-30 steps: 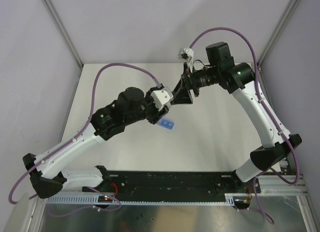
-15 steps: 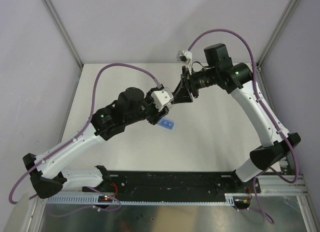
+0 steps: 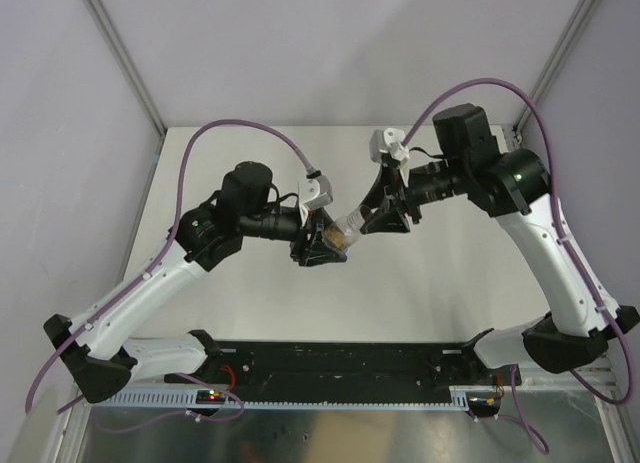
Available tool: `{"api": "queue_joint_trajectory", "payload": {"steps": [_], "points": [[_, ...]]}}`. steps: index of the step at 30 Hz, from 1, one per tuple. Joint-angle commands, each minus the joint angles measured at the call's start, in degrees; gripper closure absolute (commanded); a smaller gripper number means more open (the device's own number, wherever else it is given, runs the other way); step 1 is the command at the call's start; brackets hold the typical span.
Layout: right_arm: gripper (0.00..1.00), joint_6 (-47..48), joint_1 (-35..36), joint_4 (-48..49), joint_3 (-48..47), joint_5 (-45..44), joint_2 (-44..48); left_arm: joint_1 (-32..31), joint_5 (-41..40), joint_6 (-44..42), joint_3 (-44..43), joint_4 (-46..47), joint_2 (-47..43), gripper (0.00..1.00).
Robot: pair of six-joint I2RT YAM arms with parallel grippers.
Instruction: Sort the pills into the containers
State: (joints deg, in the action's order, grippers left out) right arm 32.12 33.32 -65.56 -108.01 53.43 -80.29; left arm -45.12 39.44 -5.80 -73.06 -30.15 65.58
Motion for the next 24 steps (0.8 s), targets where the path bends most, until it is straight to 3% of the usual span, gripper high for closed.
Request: {"api": "queue_joint_trajectory", "payload": {"steps": [1, 8, 13, 24], "points": [[0.87, 6.6, -0.1, -1.6, -1.2, -4.8, 1.9, 0.6, 14.4, 3.4, -1.3, 1.5, -1.5, 1.0], [0.88, 7.3, -0.9, -1.6, -1.2, -6.7, 2.2, 1.2, 13.4, 2.9, -0.9, 1.6, -2.1, 1.0], [0.88, 3.7, -4.0, 1.8, 1.5, -10.0, 2.6, 2.6, 5.3, 1.0, 0.2, 1.5, -3.6, 1.0], [0.83, -4.6, -7.7, 16.0, 23.0, -28.2, 3.6, 4.1, -12.4, -3.5, 1.6, 1.5, -7.3, 1.0]]}}
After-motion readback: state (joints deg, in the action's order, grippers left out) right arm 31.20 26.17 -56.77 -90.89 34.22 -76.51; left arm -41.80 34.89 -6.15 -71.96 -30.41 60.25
